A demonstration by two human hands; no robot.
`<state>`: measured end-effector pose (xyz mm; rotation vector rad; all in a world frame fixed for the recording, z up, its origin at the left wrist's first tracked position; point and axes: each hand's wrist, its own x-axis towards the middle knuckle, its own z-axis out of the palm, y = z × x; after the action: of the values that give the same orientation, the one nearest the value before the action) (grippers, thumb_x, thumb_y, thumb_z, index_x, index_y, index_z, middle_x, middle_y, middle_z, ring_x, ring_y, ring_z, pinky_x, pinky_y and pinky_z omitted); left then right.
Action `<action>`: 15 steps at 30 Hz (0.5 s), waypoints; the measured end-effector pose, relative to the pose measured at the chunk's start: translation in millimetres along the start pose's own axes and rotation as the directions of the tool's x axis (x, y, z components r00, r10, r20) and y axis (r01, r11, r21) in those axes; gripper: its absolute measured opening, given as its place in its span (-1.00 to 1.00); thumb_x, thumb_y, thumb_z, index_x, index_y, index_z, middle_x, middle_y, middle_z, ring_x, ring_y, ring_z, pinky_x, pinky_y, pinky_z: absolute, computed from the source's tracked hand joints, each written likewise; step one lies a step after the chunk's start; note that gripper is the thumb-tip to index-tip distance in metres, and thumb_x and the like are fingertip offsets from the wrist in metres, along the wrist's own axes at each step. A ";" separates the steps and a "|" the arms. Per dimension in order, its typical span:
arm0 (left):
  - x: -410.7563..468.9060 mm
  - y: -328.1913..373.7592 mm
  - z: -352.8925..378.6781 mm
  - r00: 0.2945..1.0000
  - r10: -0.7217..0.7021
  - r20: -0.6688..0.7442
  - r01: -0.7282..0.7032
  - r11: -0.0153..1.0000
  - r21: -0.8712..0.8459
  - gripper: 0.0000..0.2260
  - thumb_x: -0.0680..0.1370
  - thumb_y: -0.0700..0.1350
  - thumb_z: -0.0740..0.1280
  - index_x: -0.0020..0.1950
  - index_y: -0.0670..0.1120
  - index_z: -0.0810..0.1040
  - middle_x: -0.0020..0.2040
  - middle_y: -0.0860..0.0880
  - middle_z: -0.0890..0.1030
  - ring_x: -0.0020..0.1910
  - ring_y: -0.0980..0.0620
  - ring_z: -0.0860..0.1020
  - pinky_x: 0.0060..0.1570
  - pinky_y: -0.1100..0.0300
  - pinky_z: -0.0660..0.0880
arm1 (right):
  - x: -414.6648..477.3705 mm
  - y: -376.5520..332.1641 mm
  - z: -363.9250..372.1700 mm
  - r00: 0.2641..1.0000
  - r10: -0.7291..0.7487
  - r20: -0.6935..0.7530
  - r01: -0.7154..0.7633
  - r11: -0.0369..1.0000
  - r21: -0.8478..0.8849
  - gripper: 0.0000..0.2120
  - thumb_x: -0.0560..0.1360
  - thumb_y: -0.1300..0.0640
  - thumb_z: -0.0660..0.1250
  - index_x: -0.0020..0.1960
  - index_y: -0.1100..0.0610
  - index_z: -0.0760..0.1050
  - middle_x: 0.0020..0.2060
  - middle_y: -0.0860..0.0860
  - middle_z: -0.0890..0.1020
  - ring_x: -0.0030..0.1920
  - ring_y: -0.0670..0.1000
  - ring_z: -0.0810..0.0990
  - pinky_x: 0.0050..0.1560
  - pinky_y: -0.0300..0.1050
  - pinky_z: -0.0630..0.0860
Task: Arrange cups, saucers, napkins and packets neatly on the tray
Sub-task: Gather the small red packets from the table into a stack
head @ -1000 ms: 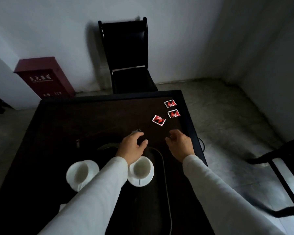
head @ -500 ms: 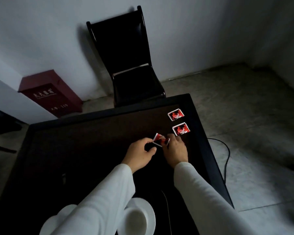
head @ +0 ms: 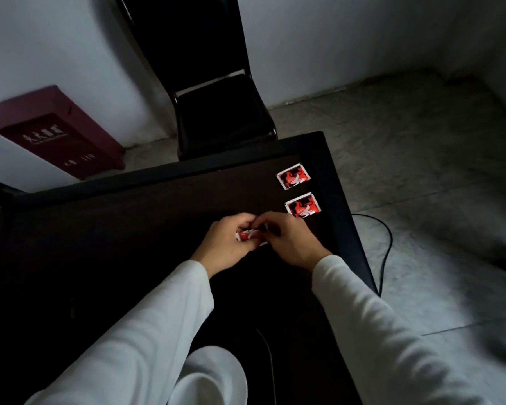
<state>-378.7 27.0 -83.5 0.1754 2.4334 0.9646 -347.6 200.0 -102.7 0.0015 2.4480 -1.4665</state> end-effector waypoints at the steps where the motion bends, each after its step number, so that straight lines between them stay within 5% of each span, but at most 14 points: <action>1: 1.2 1.4 4.4 1.000 -0.002 -0.018 0.002 1.000 -0.027 -0.67 0.47 -0.14 0.52 0.21 0.08 0.64 0.01 0.12 0.74 0.02 0.25 0.67 0.09 0.28 0.56 | 1.4 -1.0 -4.9 1.000 -0.022 0.009 0.022 1.000 -0.011 -0.74 0.50 0.34 0.38 0.10 0.07 0.65 -0.09 -0.09 0.67 -0.13 -0.18 0.60 -0.03 -0.35 0.46; 5: -3.0 4.5 21.9 0.989 -0.112 -0.092 0.077 0.942 -0.326 -0.87 0.49 -0.24 0.48 0.01 -0.10 0.72 -0.13 -0.06 0.76 -0.11 0.09 0.71 0.00 0.11 0.60 | 7.0 -0.1 -19.2 0.987 -0.001 -0.163 0.016 0.996 0.091 -0.73 0.45 0.31 0.48 0.12 0.14 0.61 -0.05 0.01 0.73 -0.05 -0.08 0.71 0.05 -0.25 0.61; 8: -14.4 9.7 30.2 0.978 -0.190 -0.083 0.116 0.834 -0.540 -0.92 0.52 -0.25 0.46 -0.03 -0.12 0.71 -0.13 -0.11 0.76 -0.15 0.00 0.71 -0.09 0.08 0.61 | 15.2 9.4 -37.9 0.926 -0.058 -0.373 -0.001 0.988 -0.154 -0.78 0.45 0.27 0.46 0.09 0.15 0.65 -0.04 0.08 0.75 -0.06 0.09 0.72 0.04 -0.09 0.59; 15: -27.0 16.3 29.3 0.942 -0.335 0.011 0.195 0.521 -0.831 -0.87 0.58 -0.22 0.40 0.11 -0.17 0.67 0.07 -0.23 0.72 0.07 -0.21 0.71 -0.02 0.02 0.68 | 32.8 22.9 -81.1 0.999 -0.038 -0.021 0.022 0.858 -0.513 -0.56 0.45 0.19 0.47 0.32 0.19 0.58 0.23 0.24 0.62 0.22 0.24 0.62 0.25 -0.01 0.51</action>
<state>-341.8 48.7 -79.5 -0.6196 1.7591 1.8937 -395.4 276.3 -94.6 -0.1263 2.7957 -0.7803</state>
